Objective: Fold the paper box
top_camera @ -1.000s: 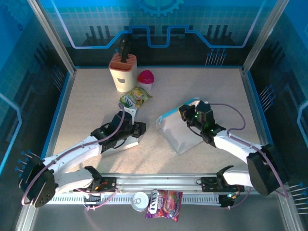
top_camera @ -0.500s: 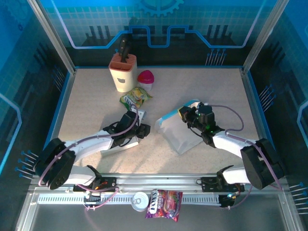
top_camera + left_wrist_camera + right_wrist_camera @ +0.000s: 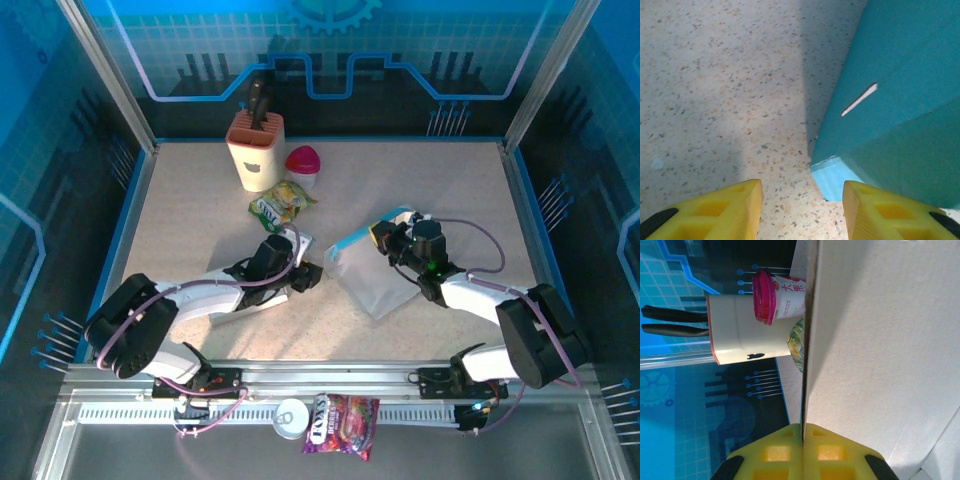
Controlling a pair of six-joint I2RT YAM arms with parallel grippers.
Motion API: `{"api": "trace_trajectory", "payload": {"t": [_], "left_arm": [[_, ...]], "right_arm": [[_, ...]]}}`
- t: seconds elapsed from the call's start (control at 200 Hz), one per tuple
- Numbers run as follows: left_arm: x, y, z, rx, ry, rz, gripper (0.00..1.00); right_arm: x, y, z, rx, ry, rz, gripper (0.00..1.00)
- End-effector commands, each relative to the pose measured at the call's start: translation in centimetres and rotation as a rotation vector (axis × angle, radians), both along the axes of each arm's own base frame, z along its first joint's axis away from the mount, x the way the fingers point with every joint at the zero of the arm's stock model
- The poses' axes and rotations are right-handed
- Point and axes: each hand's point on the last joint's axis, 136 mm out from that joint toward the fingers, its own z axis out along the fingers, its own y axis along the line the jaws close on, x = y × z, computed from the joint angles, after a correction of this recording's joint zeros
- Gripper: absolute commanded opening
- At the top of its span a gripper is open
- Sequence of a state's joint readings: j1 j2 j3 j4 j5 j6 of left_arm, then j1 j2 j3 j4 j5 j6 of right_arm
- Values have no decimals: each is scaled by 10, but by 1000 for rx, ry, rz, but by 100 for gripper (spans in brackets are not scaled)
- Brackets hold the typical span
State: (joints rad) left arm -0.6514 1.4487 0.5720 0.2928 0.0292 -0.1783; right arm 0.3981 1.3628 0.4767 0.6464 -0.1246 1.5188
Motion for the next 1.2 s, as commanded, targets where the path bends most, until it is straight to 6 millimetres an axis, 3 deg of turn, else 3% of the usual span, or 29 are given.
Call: {"api": "trace_trajectory", "payload": {"t": [0.0,0.275,0.58,0.805,1.196], "left_arm": [[-5,-16,4,-3,-56,-89,47],[-3,-27,7,22,-87,-112,49],[7,-35,9,61,-131,-146,41],[9,-41,9,65,-163,-187,36],[4,-52,10,56,-191,-208,36]], "right_arm": [[-3,-5,-9,-18,21,-3,0],[-3,-1,-4,-15,13,8,0],[-6,1,-2,-1,13,22,0],[-6,3,-4,4,20,29,0],[-1,3,-13,0,-3,10,0]]}}
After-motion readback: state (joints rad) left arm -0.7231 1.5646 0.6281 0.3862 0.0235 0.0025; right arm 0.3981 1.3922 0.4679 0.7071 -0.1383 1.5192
